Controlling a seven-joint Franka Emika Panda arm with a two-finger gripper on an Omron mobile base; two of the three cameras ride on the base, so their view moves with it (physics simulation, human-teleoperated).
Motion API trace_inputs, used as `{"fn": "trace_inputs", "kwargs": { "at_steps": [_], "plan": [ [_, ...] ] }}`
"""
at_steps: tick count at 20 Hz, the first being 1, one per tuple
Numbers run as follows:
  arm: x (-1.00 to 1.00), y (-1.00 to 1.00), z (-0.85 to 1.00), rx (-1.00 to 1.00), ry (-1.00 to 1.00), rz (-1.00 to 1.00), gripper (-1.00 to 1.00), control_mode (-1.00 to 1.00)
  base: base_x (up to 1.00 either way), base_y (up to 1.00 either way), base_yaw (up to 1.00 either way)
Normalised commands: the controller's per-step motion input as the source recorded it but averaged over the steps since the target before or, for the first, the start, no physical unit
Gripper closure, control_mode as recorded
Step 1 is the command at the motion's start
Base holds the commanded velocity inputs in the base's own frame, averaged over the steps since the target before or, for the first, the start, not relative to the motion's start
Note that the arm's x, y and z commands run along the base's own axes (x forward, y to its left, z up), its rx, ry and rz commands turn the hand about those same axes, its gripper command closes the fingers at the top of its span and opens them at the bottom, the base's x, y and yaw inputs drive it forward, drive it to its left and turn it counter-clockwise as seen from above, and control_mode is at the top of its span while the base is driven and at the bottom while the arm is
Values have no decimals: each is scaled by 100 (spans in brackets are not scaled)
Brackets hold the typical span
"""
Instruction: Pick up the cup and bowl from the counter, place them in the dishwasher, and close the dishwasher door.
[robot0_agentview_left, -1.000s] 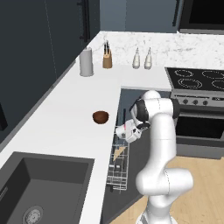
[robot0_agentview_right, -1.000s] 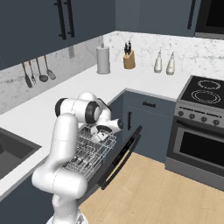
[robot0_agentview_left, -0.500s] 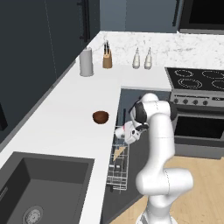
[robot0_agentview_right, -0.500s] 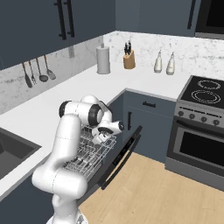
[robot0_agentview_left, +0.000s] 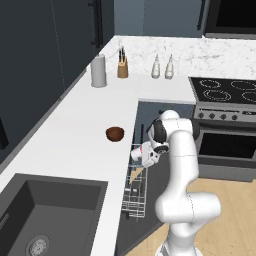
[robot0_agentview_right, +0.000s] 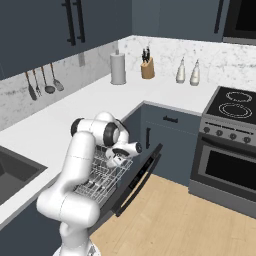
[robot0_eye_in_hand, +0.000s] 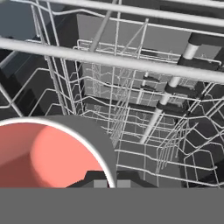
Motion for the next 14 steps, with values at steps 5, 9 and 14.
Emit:
{"fn": "trace_inputs", "kwargs": {
  "at_steps": [5, 9, 14],
  "plan": [
    [11, 0, -27, 0, 0, 0, 100, -100, 0, 0, 0],
    [18, 0, -23, 0, 0, 0, 100, -100, 0, 0, 0],
    [24, 0, -26, 0, 0, 0, 100, -100, 0, 0, 0]
  ]
}}
